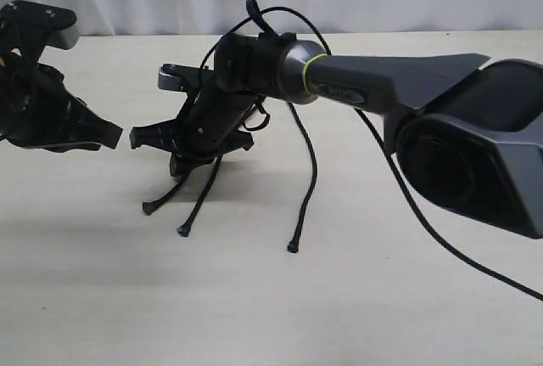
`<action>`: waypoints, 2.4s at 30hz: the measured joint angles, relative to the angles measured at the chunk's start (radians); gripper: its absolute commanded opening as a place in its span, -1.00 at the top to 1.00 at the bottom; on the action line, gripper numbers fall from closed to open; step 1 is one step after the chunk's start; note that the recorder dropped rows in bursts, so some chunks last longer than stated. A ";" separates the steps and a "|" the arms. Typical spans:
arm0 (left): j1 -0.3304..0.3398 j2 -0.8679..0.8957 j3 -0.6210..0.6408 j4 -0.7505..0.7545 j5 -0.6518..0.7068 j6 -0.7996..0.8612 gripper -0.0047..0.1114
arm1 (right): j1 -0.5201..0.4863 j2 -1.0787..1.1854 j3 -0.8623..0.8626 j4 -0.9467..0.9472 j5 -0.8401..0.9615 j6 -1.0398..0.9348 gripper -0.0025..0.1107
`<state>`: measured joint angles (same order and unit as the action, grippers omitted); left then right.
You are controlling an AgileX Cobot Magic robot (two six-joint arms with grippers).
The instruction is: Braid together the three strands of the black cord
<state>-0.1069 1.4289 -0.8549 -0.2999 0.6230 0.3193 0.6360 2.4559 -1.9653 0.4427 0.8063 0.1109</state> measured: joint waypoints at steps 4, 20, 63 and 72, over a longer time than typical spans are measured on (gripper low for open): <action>0.000 0.000 0.000 0.000 0.000 0.000 0.92 | 0.001 0.000 0.000 0.008 0.003 0.010 0.88; 0.000 0.000 0.000 0.000 -0.012 0.000 0.92 | 0.002 -0.142 -0.008 -0.390 0.268 0.158 0.24; 0.000 0.000 0.000 -0.016 -0.022 0.000 0.92 | -0.011 -0.071 -0.013 -0.545 0.310 0.241 0.88; -0.002 0.000 0.000 -0.072 -0.024 0.000 0.92 | -0.134 -0.131 -0.013 -0.556 0.352 0.212 0.88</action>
<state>-0.1090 1.4289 -0.8549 -0.3716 0.5993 0.3193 0.5025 2.3245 -1.9780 -0.1137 1.1581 0.3227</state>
